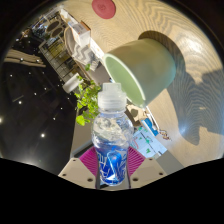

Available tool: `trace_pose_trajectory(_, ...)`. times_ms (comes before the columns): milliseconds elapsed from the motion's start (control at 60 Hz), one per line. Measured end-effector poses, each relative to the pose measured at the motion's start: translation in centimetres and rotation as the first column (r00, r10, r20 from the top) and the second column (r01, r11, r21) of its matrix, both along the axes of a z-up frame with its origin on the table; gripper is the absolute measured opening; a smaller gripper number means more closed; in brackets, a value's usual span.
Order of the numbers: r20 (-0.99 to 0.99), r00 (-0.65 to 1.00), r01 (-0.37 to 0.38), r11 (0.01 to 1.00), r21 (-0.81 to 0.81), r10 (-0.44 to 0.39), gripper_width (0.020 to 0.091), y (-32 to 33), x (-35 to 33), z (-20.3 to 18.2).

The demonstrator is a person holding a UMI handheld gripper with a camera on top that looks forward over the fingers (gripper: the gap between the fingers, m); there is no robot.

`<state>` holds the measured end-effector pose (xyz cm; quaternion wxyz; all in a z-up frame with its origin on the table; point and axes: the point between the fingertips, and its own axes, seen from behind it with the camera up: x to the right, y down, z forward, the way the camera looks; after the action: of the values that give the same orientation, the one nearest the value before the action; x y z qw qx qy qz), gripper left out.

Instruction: Pour water

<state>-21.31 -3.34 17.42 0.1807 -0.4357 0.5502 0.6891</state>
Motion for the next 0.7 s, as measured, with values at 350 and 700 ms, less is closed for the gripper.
trace_pose_trajectory(350,0.742,0.669,-0.218,0.942,0.256,-0.047,0.0333,0.2,4.8,9.4)
trace_pose_trajectory(700,0.901,-0.316,-0.27,0.939,0.214,-0.296,0.0334,3.7,22.0,9.7)
